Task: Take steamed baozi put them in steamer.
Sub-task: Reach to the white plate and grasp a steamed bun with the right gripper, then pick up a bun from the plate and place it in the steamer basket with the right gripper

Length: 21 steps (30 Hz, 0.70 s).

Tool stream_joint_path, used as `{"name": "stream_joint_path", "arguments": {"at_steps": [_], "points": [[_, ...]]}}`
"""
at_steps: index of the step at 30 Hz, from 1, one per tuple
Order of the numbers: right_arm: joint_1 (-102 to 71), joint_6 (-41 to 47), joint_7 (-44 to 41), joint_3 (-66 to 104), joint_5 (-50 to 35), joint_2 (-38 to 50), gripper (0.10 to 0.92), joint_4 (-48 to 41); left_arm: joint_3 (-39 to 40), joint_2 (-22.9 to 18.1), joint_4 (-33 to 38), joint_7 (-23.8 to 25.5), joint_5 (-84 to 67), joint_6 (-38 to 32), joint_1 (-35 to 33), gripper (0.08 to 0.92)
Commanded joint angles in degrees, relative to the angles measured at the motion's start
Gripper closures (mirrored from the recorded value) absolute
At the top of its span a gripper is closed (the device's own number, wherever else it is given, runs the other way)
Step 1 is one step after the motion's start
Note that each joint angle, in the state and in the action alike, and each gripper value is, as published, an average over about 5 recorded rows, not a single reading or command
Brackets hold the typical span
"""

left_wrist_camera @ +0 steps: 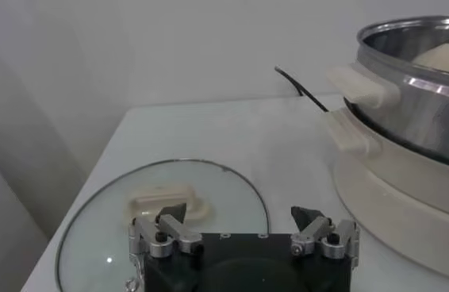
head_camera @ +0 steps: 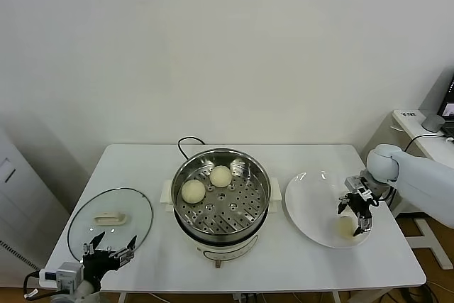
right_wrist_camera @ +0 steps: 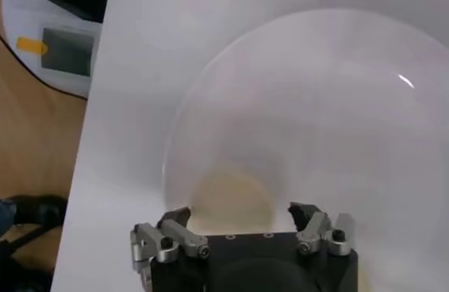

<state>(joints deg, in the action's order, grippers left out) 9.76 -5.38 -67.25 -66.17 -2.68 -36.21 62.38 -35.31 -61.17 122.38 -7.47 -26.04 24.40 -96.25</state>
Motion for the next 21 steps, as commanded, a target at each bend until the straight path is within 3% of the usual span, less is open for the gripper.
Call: {"name": "stream_joint_path", "arguments": {"at_steps": [1,9,21], "points": [[-2.3,0.0,0.0,2.2,1.5,-0.2,0.383,-0.5,-0.1,0.0,0.0,0.0,0.0,0.0,-0.1,0.177],[-1.2,0.5,-1.1,1.8,1.5,0.8,0.553,1.2,0.0,0.0,0.1,0.0,0.0,0.1,0.0,0.177],[19.7,-1.5,-4.2,-3.0,-7.4,-2.0,0.582,6.7,-0.1,0.3,-0.1,-0.1,0.0,0.1,0.0,0.177]]}}
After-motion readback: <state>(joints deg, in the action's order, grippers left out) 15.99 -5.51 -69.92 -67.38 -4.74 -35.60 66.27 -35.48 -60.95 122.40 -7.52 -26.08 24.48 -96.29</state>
